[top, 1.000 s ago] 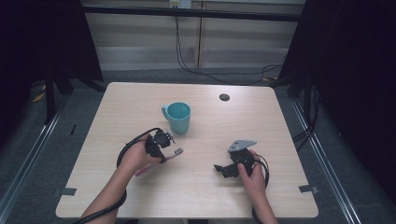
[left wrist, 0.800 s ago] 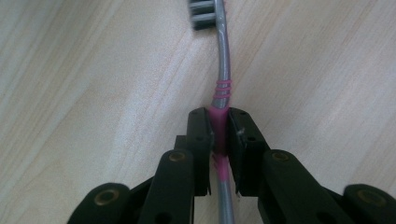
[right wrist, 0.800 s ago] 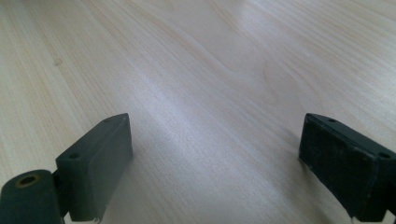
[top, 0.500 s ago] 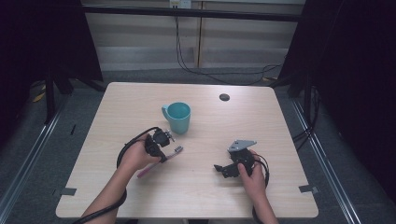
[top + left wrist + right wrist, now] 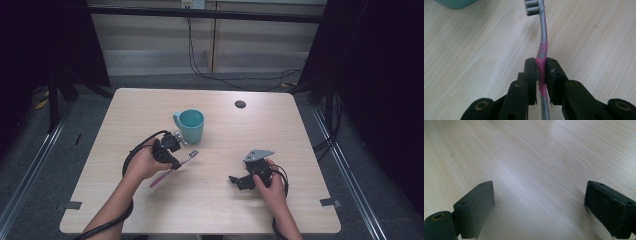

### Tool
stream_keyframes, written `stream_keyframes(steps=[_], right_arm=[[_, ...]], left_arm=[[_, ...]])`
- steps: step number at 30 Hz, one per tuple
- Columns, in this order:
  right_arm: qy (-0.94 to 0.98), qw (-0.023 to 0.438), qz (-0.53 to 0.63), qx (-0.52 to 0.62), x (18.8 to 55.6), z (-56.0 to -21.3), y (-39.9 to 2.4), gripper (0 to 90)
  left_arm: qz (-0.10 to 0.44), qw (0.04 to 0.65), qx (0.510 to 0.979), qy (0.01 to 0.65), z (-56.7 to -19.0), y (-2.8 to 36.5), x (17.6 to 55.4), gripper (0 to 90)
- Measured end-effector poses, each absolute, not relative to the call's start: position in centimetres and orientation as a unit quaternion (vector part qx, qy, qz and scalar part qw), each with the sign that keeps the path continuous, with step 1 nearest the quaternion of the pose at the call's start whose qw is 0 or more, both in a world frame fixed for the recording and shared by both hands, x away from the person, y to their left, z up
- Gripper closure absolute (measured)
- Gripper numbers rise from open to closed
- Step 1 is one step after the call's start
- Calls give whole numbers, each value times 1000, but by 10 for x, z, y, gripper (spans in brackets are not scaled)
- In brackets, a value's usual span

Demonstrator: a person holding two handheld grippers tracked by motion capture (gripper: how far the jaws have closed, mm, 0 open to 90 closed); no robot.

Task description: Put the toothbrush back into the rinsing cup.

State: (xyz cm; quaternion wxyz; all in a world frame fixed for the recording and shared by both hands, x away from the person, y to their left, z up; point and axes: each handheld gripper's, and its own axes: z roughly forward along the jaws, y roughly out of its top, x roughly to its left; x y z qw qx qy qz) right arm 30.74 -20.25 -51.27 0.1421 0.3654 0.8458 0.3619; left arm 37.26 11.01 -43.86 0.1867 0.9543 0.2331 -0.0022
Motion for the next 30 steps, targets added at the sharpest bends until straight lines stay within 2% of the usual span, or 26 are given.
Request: stream_keyframes(steps=[21, 24, 30], right_arm=[[848, 134, 366, 358, 310, -513, -203, 91], [838, 135, 373, 375, 310, -512, -204, 128], [837, 128, 367, 385, 312, -510, -205, 134]], left_arm=[[14, 241, 942, 233, -418, 106, 370, 799], [20, 248, 940, 234, -416, 104, 370, 799], [31, 260, 937, 232, -413, 101, 370, 799]])
